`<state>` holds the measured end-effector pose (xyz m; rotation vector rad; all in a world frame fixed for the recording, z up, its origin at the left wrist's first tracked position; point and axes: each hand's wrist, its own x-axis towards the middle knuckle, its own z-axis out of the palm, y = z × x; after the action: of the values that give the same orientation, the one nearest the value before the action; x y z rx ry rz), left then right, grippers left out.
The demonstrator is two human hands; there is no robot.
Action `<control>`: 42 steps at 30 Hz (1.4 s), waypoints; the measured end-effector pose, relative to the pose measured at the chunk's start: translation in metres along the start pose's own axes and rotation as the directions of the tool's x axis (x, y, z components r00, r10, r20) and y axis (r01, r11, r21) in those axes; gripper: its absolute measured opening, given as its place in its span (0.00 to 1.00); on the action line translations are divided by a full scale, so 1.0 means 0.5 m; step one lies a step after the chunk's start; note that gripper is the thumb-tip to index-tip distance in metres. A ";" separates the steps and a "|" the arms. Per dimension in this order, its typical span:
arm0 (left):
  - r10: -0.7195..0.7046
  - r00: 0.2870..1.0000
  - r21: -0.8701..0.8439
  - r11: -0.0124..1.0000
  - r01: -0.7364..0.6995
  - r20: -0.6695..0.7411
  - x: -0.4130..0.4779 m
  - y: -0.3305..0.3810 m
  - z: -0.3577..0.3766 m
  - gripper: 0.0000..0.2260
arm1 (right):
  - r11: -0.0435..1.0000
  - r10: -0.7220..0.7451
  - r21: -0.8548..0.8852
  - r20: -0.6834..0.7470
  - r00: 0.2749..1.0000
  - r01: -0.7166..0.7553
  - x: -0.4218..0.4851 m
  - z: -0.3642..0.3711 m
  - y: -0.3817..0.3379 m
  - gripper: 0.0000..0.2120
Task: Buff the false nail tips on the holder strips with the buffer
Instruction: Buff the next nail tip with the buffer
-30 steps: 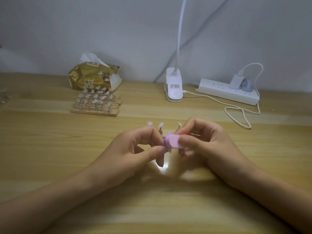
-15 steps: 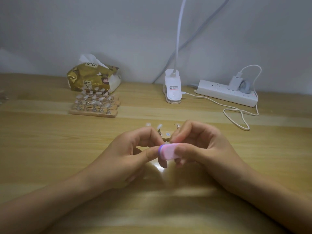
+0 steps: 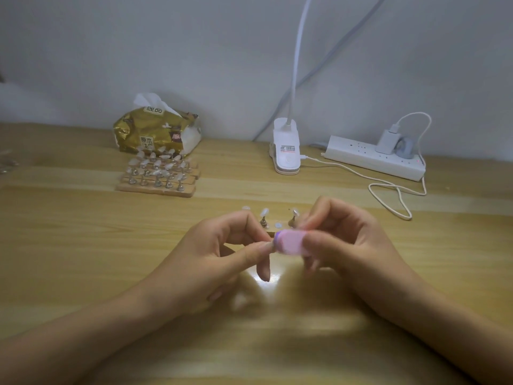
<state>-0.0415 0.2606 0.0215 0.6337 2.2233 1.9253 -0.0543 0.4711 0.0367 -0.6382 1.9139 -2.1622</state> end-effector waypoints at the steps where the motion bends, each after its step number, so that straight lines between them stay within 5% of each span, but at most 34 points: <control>1: 0.002 1.000 -0.003 1.000 -0.002 0.004 0.000 0.000 0.000 0.09 | 1.000 -0.005 -0.027 0.034 0.999 0.005 0.000 0.006 0.002 0.11; 6: -0.012 1.000 -0.014 1.000 0.012 -0.023 -0.001 0.001 -0.001 0.06 | 1.000 -0.025 -0.003 -0.121 0.992 0.025 0.005 -0.015 0.002 0.10; 9: -0.011 1.000 -0.022 1.000 0.011 -0.002 -0.001 0.000 -0.002 0.07 | 0.998 -0.048 -0.026 0.037 0.998 0.049 -0.001 0.002 0.005 0.10; 13: -0.014 1.000 -0.039 0.999 0.014 0.004 -0.003 0.000 -0.003 0.10 | 0.999 -0.036 -0.045 -0.147 0.988 0.030 0.006 -0.016 0.002 0.12; 17: -0.004 1.000 -0.027 1.000 0.004 -0.001 -0.002 0.000 -0.002 0.09 | 0.999 -0.034 -0.031 0.026 0.999 0.034 -0.001 0.003 0.006 0.11; 22: -0.002 1.000 -0.033 0.999 0.002 -0.019 -0.004 0.002 -0.003 0.10 | 0.999 -0.017 -0.051 -0.135 0.991 0.010 0.005 -0.016 0.001 0.12; 25: 0.009 1.000 -0.022 1.000 -0.009 0.001 -0.002 0.000 -0.002 0.07 | 0.999 -0.026 -0.035 0.017 1.000 0.027 0.000 -0.001 0.006 0.09; 30: 0.008 0.999 -0.013 1.000 -0.009 -0.042 0.000 -0.002 -0.003 0.07 | 0.997 -0.020 -0.081 -0.135 0.991 0.009 0.006 -0.016 0.002 0.13; 34: 0.024 1.000 -0.002 1.000 -0.024 -0.017 0.000 -0.002 -0.001 0.06 | 0.998 -0.023 -0.054 0.024 0.999 0.025 -0.001 -0.001 0.009 0.10; 38: 0.014 0.999 -0.018 1.000 -0.014 -0.035 -0.002 -0.002 -0.004 0.06 | 0.998 -0.020 -0.064 -0.136 0.991 0.011 0.008 -0.021 0.002 0.13; 42: 0.033 0.999 0.000 0.999 -0.033 0.008 -0.003 -0.002 0.000 0.10 | 0.998 -0.027 -0.058 0.055 0.998 0.030 -0.002 -0.001 0.006 0.10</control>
<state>-0.0404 0.2598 0.0204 0.6810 2.2216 1.9346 -0.0541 0.4717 0.0335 -0.7317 1.9581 -2.0895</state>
